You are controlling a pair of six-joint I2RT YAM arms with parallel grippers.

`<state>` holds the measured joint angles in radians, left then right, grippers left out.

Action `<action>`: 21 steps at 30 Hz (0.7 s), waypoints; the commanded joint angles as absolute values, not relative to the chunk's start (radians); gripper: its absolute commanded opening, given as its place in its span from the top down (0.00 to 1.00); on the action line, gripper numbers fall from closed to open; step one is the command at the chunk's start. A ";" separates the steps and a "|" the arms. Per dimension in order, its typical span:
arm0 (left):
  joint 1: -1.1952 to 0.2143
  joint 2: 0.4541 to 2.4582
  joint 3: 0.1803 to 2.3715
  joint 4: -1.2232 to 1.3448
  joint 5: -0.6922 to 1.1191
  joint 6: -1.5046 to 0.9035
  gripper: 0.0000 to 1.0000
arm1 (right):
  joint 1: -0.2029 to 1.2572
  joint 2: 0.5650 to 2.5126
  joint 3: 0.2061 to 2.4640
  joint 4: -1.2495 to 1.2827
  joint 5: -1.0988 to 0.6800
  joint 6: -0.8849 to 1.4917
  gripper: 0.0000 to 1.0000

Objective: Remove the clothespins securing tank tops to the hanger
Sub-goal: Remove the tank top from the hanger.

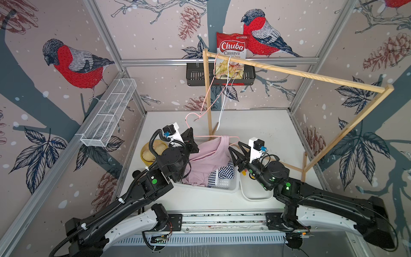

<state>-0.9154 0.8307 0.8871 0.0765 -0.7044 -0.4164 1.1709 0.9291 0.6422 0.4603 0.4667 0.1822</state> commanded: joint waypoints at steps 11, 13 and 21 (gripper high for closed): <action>-0.917 0.789 0.925 0.148 -0.685 -0.391 1.00 | 1.169 1.089 0.721 0.610 0.427 0.170 0.41; -0.917 0.785 0.925 0.144 -0.680 -0.401 1.00 | 1.161 1.120 0.744 0.602 0.431 0.169 0.41; -0.917 0.770 0.907 0.122 -0.700 -0.423 1.00 | 1.128 1.173 0.800 0.577 0.415 0.154 0.88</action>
